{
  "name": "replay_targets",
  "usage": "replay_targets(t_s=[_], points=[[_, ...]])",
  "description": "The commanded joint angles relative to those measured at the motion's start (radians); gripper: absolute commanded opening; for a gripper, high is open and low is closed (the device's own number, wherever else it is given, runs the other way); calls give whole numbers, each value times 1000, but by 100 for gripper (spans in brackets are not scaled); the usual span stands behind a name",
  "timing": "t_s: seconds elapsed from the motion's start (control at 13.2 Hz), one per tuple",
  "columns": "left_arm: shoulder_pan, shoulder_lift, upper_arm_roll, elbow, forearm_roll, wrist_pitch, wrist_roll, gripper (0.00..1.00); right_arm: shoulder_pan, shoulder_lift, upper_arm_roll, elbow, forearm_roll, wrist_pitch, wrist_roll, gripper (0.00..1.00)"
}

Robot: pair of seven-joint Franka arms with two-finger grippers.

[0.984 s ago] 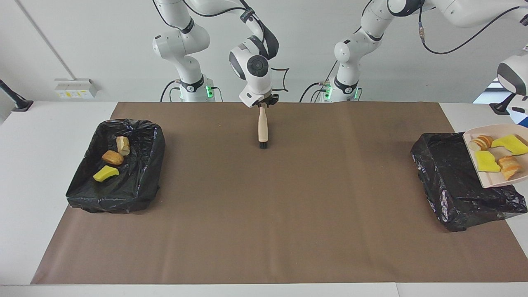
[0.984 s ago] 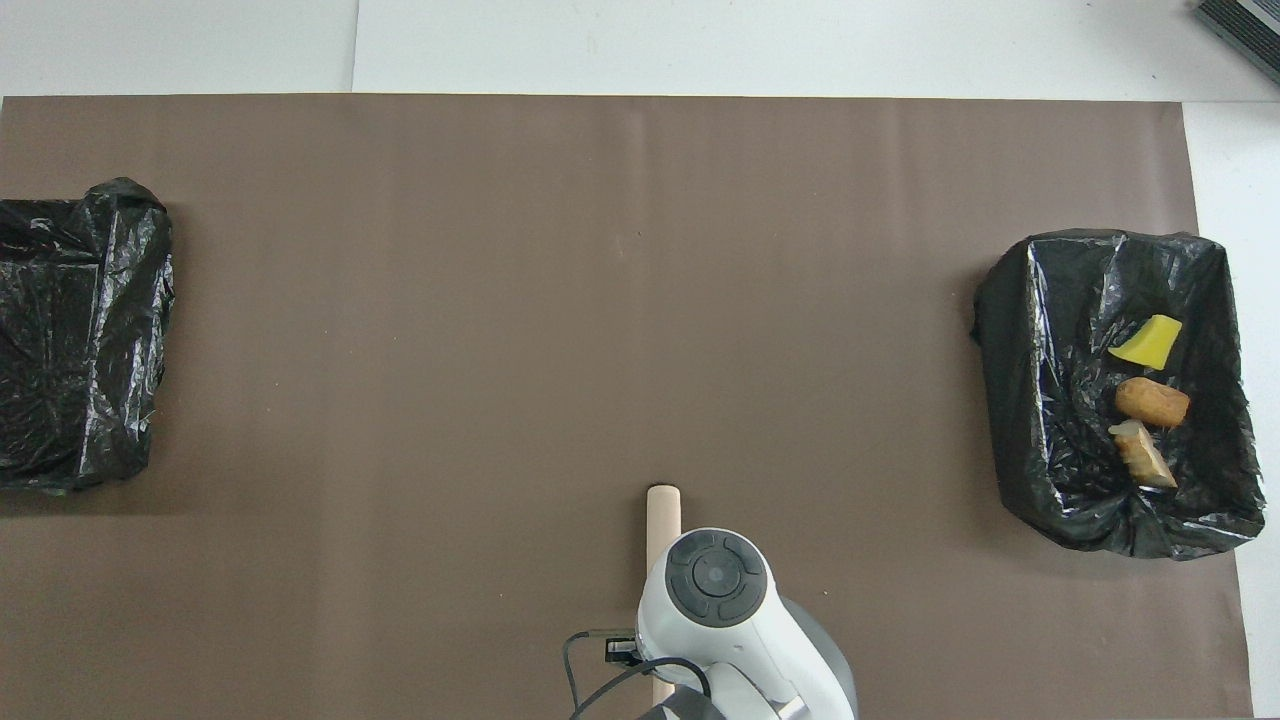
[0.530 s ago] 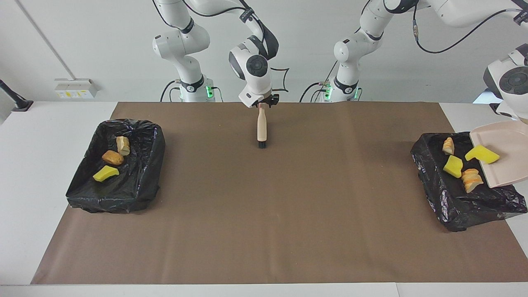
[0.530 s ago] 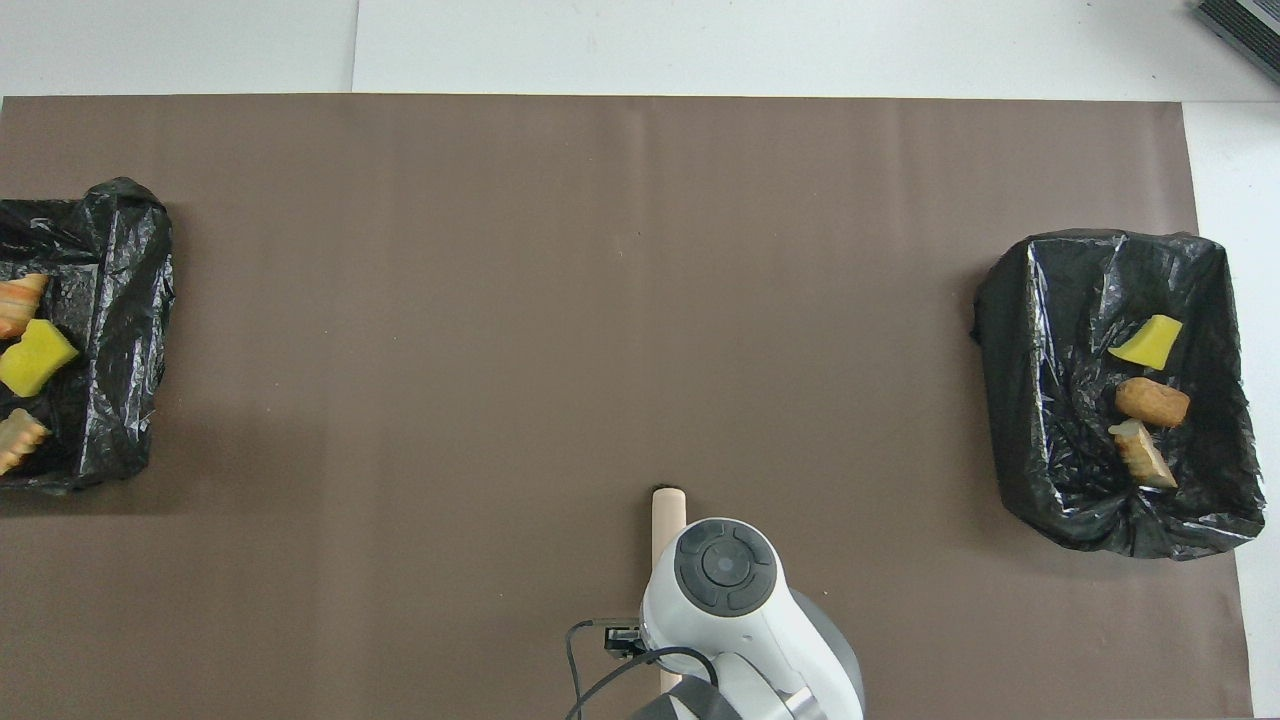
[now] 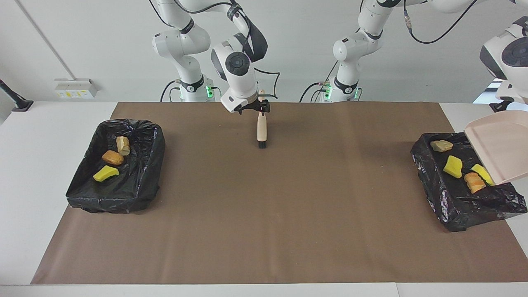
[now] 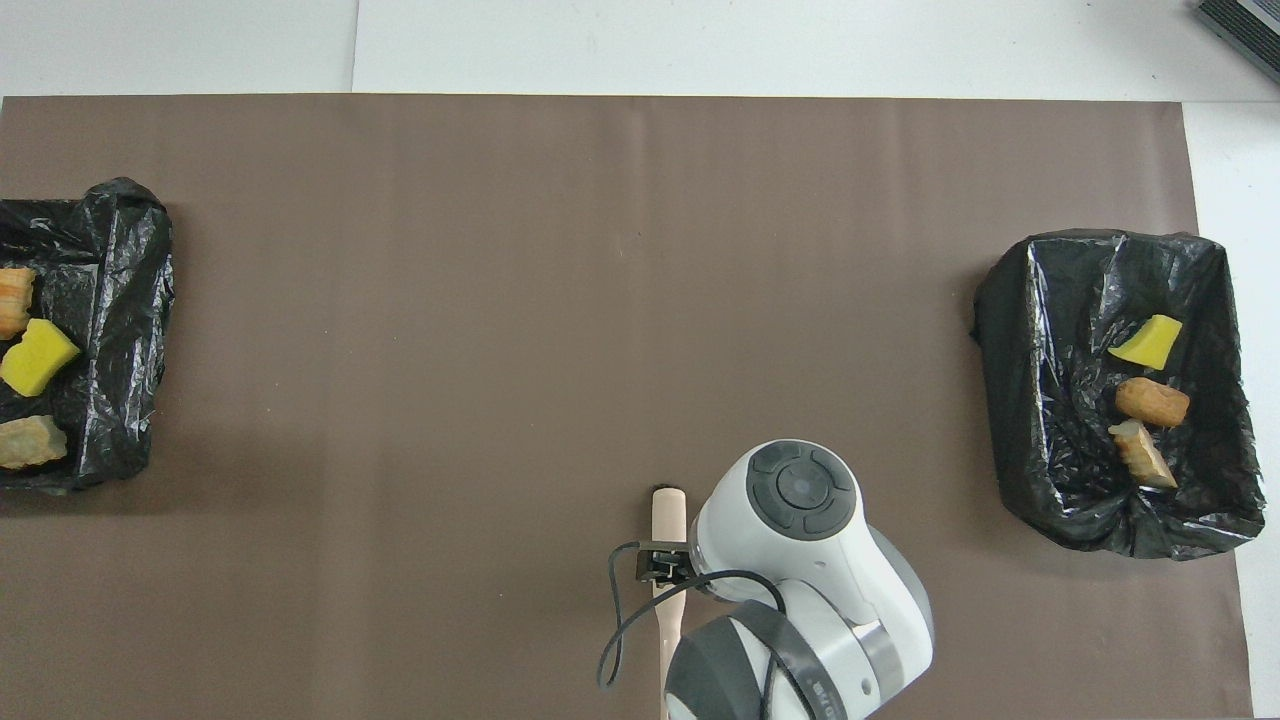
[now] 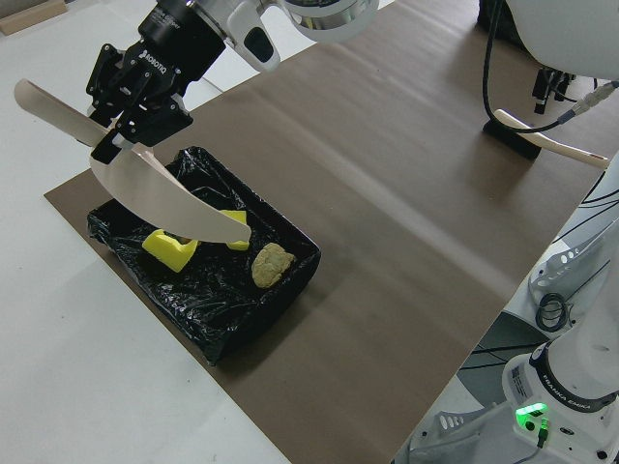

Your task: Sweep and dump trash in bin

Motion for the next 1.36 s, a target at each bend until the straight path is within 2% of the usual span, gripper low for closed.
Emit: replay_targets(t_s=[0.0,0.23,0.38,0.53,0.76,0.98,1.21,1.29], points=[[-72,8,9,-3,-150,-70,-55,0,-39,-20,7,53,-58,-55,-15,100],[-233,21,9,-63,-259,-145,-311,0,-65,-21,0,149,-101,-130,-18,100],[-336,36,9,-101,-322,-176,-516,0,-121,-40,-11,211,-116,-176,-45,100],[-419,60,9,-103,-395,-197,-700,0,-140,-64,-96,249,-122,-206,-157,100],[-548,97,11,-98,-503,-211,-993,0,-117,-71,-276,321,-185,-258,-303,100],[-655,139,11,-83,-607,-225,-1263,0,-105,-71,-353,350,-311,-267,-425,100],[-738,171,12,-41,-724,-219,-1488,0,-45,-52,-538,405,-307,-252,-505,100],[-769,185,11,-21,-744,-220,-1558,0,-62,-31,-555,416,-311,-249,-536,100]])
